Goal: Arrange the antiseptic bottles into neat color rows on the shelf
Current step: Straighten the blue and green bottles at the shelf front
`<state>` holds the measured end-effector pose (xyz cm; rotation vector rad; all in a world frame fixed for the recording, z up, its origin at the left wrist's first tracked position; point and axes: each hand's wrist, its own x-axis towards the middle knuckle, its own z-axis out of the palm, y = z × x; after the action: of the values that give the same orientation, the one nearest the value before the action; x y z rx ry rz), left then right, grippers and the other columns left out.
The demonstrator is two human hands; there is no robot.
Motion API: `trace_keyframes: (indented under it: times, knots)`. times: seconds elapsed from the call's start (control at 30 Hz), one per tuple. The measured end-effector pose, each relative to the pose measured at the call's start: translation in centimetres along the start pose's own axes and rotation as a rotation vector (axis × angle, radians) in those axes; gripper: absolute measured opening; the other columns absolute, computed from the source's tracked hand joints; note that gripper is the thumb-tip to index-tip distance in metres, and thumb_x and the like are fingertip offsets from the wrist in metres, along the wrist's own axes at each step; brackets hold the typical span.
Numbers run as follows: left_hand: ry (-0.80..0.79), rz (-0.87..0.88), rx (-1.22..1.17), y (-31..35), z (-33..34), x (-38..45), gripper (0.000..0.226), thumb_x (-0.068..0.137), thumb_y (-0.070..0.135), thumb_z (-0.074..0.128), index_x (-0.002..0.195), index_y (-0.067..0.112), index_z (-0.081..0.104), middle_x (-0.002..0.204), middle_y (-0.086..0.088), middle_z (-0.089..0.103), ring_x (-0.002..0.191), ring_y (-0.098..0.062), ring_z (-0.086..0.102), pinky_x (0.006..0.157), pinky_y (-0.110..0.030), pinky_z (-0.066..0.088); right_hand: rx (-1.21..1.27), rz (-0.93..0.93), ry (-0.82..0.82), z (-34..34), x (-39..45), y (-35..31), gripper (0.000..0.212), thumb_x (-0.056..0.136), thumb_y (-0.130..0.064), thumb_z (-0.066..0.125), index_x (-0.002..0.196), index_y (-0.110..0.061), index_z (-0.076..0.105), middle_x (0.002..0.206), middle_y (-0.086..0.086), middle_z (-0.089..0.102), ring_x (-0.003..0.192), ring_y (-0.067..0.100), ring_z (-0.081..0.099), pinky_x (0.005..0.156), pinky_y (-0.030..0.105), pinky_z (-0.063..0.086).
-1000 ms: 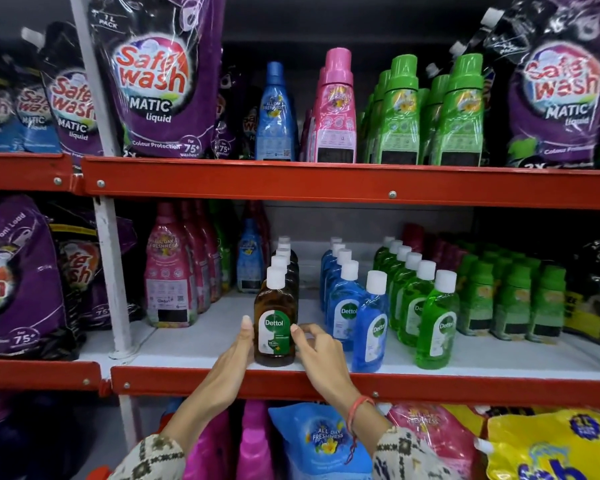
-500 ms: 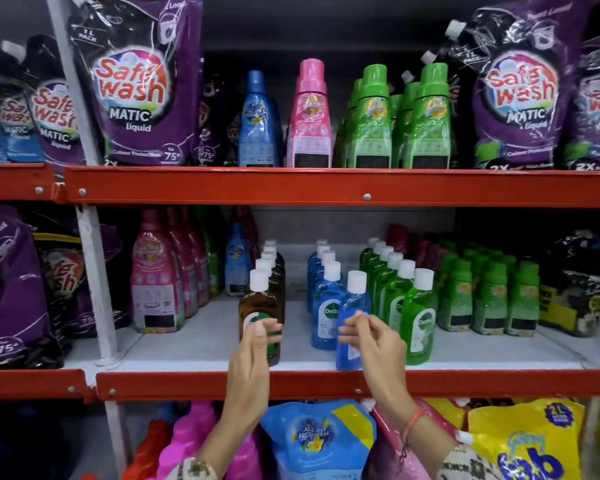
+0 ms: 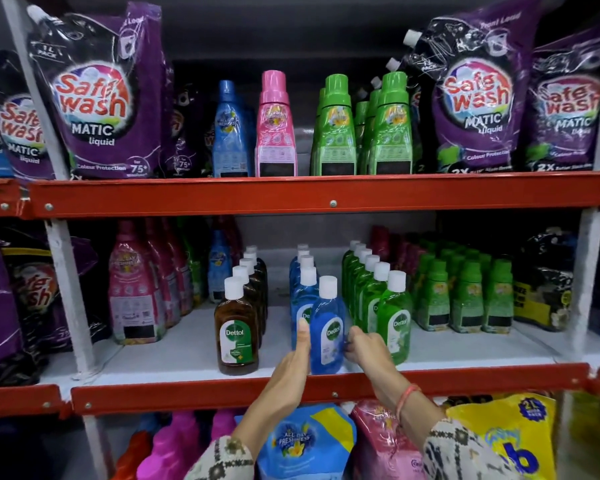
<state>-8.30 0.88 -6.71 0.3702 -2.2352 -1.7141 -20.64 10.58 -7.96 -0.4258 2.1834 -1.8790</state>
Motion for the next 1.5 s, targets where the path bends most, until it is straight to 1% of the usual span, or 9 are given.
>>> trace_keyframes:
  times: [0.17, 0.33, 0.5, 0.7, 0.83, 0.93, 1.13, 1.3, 1.5]
  knots:
    - [0.031, 0.003, -0.076, 1.9, 0.1, -0.6, 0.102, 0.064, 0.087, 0.014, 0.137, 0.025, 0.05, 0.139, -0.004, 0.055, 0.131, -0.021, 0.05, 0.115, -0.037, 0.034, -0.039, -0.009, 0.046, 0.4, -1.3, -1.1, 0.071, 0.064, -0.056, 0.041, 0.095, 0.0, 0.07, 0.099, 0.018, 0.076, 0.094, 0.033, 0.072, 0.091, 0.049, 0.056]
    - [0.051, -0.009, -0.101, 1.9, -1.1, 0.0, 0.084, 0.088, 0.062, -0.002, 0.136, 0.017, 0.05, 0.126, -0.002, 0.058, 0.096, 0.001, 0.057, 0.067, -0.001, 0.046, -0.072, -0.008, 0.04, 0.5, -2.5, -1.9, 0.051, 0.083, -0.039, 0.052, 0.094, 0.006, 0.072, 0.096, 0.021, 0.076, 0.094, 0.036, 0.072, 0.09, 0.051, 0.055]
    - [0.066, -0.043, -0.138, 1.4, -1.9, 0.6, 0.104, 0.069, 0.079, 0.005, 0.136, 0.014, 0.052, 0.139, -0.008, 0.056, 0.12, -0.015, 0.057, 0.101, -0.025, 0.039, -0.076, -0.046, 0.066, 1.0, -2.4, -1.5, 0.053, 0.077, -0.039, 0.056, 0.088, 0.011, 0.07, 0.089, 0.021, 0.077, 0.089, 0.037, 0.073, 0.085, 0.053, 0.058]
    - [0.073, -0.012, -0.162, 1.8, -1.4, -0.1, 0.086, 0.085, 0.065, 0.003, 0.14, 0.013, 0.044, 0.138, -0.005, 0.052, 0.117, -0.013, 0.049, 0.102, -0.026, 0.032, -0.139, -0.054, 0.024, 0.5, -2.2, -1.5, 0.045, 0.082, -0.035, 0.057, 0.094, 0.005, 0.072, 0.096, 0.02, 0.077, 0.093, 0.036, 0.073, 0.09, 0.05, 0.057]
    - [0.422, 0.088, -0.089, 0.3, -0.6, -0.6, 0.092, 0.079, 0.078, 0.011, 0.139, 0.019, 0.046, 0.135, 0.005, 0.053, 0.128, -0.016, 0.047, 0.111, -0.035, 0.031, -0.176, -0.135, 0.046, -1.1, -3.5, -2.3, 0.021, 0.091, -0.03, 0.059, 0.101, -0.014, 0.07, 0.101, 0.002, 0.074, 0.097, 0.019, 0.07, 0.086, 0.031, 0.054]
    - [0.661, 0.342, -0.064, 0.1, 0.7, -1.5, 0.063, 0.089, 0.07, 0.017, 0.105, 0.03, 0.063, 0.112, 0.008, 0.067, 0.112, -0.01, 0.059, 0.098, -0.031, 0.044, -0.105, -0.24, 0.184, -3.6, -4.6, -2.9, 0.012, 0.091, -0.03, 0.061, 0.084, -0.022, 0.067, 0.086, -0.002, 0.076, 0.083, 0.014, 0.073, 0.074, 0.03, 0.056]
    - [0.237, 0.129, -0.194, 3.2, 4.9, 0.0, 0.073, 0.081, 0.067, 0.019, 0.119, 0.02, 0.059, 0.125, 0.0, 0.064, 0.11, -0.011, 0.062, 0.107, -0.039, 0.041, 0.047, -0.171, 0.426, -8.3, -3.1, -2.3, 0.02, 0.093, -0.025, 0.057, 0.104, -0.01, 0.064, 0.096, 0.006, 0.069, 0.089, 0.024, 0.062, 0.084, 0.038, 0.051]
    - [0.048, -0.071, -0.195, 5.6, 8.4, 1.4, 0.09, 0.081, 0.07, 0.007, 0.148, 0.014, 0.03, 0.154, -0.011, 0.036, 0.139, -0.025, 0.039, 0.119, -0.038, 0.024, 0.026, 0.069, 0.211, -10.0, -0.2, -1.7, 0.024, 0.095, -0.02, 0.043, 0.08, -0.007, 0.056, 0.088, 0.013, 0.054, 0.091, 0.029, 0.049, 0.084, 0.04, 0.04]
    - [-0.085, -0.018, -0.184, 6.6, 10.8, 2.1, 0.077, 0.091, 0.058, -0.004, 0.15, 0.019, 0.026, 0.152, -0.007, 0.039, 0.138, -0.019, 0.039, 0.093, -0.017, 0.034, -0.008, 0.05, 0.095, -10.4, 2.0, 0.2, 0.036, 0.086, -0.034, 0.041, 0.089, -0.009, 0.066, 0.107, 0.02, 0.07, 0.104, 0.035, 0.065, 0.1, 0.053, 0.048]
